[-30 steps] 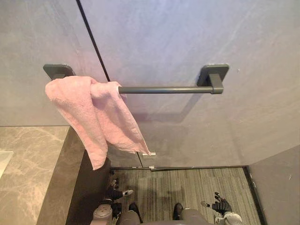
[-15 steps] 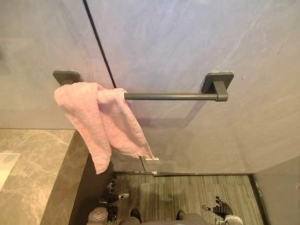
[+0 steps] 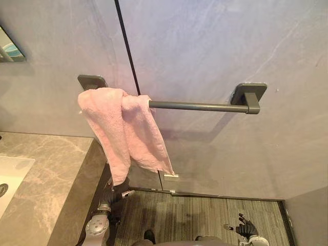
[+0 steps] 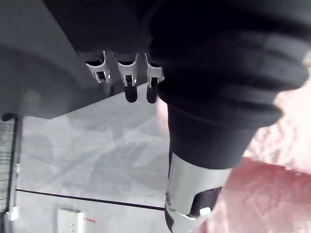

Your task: Organize washtable

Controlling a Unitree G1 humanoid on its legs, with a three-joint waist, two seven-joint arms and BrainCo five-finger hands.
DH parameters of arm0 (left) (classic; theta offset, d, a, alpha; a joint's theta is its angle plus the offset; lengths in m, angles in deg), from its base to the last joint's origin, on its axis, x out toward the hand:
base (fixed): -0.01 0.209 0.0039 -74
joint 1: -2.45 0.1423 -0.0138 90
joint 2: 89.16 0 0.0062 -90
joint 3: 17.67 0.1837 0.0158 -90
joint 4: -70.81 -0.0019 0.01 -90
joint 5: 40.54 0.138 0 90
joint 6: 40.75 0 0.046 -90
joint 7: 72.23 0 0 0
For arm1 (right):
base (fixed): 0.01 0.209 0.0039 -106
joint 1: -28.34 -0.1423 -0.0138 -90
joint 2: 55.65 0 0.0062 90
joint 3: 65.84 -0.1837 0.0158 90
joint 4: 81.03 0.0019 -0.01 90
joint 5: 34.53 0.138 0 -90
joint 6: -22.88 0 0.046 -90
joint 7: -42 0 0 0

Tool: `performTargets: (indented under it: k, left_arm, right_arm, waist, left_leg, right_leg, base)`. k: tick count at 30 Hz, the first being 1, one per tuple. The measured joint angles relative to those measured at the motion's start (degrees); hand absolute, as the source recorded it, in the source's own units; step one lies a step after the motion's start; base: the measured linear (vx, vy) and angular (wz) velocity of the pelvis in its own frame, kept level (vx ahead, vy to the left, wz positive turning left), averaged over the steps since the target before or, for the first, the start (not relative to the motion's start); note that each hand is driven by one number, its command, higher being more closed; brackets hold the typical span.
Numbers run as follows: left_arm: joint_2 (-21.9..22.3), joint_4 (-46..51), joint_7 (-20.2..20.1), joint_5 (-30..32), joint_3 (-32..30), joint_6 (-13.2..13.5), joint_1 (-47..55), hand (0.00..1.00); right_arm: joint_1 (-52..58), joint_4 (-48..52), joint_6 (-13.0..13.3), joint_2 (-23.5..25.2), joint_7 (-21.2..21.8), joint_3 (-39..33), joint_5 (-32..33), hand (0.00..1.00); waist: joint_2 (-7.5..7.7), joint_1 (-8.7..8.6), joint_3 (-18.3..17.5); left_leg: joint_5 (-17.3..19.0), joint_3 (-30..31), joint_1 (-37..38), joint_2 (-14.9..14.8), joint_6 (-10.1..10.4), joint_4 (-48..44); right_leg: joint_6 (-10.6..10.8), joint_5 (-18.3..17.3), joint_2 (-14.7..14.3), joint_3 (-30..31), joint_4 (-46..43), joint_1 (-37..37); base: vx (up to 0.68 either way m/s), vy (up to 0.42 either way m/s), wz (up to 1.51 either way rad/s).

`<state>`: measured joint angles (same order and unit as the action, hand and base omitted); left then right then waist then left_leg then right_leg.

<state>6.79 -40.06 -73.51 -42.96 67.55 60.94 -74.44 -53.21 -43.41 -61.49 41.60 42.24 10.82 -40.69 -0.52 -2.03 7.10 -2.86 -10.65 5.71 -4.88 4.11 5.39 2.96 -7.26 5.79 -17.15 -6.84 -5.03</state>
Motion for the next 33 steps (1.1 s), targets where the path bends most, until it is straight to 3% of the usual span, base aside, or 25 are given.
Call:
performTargets:
  k: [14,33]
  left_arm:
    - [0.0,14.0,-1.2,-4.7,-0.6,2.4,2.0,0.0]
    - [0.2,19.0,1.5,-4.8,-4.9,2.8,1.8,0.0]
  right_arm:
    - [0.2,1.7,0.2,-0.3,0.1,0.9,-1.3,0.0]
    - [0.5,1.7,0.2,-0.2,0.0,2.7,-1.2,0.0]
  waist:
    - [0.56,0.37,-0.3]
    - [1.37,1.13,-0.8]
  left_leg:
    - [-0.1,0.9,0.7,0.0,-0.2,0.0]
    - [-0.2,1.3,0.6,0.1,-0.2,0.0]
  right_leg:
    - [-0.1,-0.1,0.0,-0.3,0.0,-0.6]
    - [-0.2,-0.1,0.0,-0.6,0.0,-0.7]
  base:
    - [-0.01,-0.001,0.01]
    - [0.0,0.0,0.0]
